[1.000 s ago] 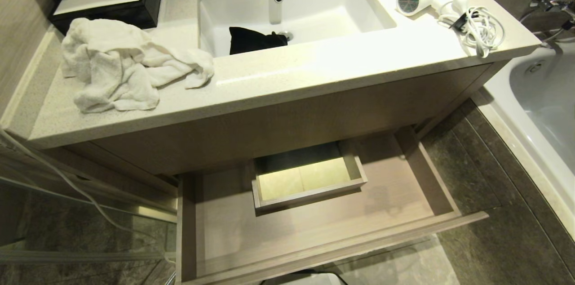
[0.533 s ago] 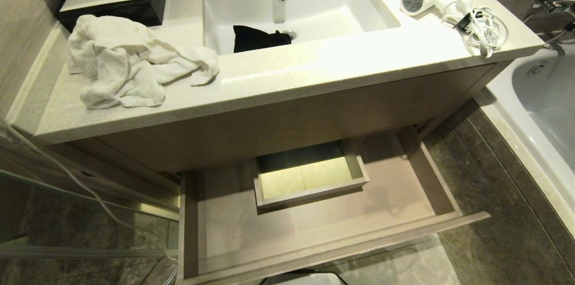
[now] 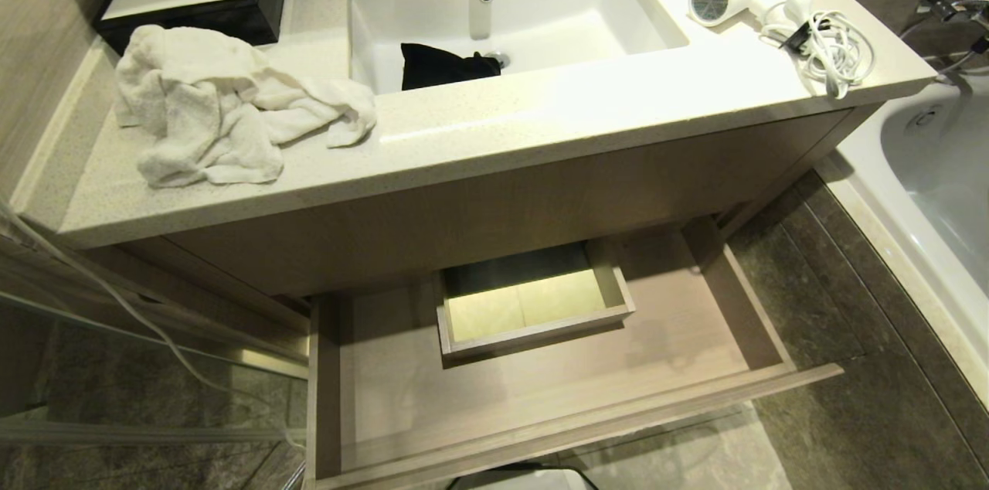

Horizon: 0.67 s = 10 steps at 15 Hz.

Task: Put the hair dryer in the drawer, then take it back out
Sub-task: Pick up the hairdryer

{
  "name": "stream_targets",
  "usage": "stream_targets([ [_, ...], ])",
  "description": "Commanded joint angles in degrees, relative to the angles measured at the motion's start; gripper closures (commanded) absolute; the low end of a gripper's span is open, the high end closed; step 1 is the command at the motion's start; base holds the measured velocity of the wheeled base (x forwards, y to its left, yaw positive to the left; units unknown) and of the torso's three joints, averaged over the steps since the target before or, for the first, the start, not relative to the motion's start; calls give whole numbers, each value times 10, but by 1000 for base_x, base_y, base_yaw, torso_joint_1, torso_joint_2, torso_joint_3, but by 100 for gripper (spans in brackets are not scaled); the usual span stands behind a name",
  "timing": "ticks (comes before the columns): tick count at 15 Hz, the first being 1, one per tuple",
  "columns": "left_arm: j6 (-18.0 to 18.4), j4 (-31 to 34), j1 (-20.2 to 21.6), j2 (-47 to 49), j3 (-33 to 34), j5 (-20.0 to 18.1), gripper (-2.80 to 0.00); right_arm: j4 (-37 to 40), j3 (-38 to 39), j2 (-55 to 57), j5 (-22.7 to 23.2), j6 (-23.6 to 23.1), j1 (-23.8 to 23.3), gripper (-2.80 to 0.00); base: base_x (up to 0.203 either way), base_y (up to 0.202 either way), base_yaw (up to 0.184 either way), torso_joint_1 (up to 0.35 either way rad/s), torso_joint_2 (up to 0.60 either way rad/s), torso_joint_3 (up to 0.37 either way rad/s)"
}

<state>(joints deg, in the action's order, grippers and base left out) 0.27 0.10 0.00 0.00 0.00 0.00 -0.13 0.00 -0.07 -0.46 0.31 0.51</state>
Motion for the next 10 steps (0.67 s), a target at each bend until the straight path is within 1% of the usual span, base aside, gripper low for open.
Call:
stream_targets([
  [1, 0, 0, 0, 0, 0, 0, 0, 0, 0, 0, 0, -4, 0, 0, 0, 0, 0, 43, 2, 54],
  [3, 0, 0, 0, 0, 0, 0, 0, 0, 0, 0, -1, -4, 0, 0, 0, 0, 0, 175, -2, 176],
  [5, 0, 0, 0, 0, 0, 0, 0, 0, 0, 0, -1, -4, 0, 0, 0, 0, 0, 266, 0, 240],
  [10, 0, 0, 0, 0, 0, 0, 0, 0, 0, 0, -1, -5, 0, 0, 0, 0, 0, 308, -51, 251],
])
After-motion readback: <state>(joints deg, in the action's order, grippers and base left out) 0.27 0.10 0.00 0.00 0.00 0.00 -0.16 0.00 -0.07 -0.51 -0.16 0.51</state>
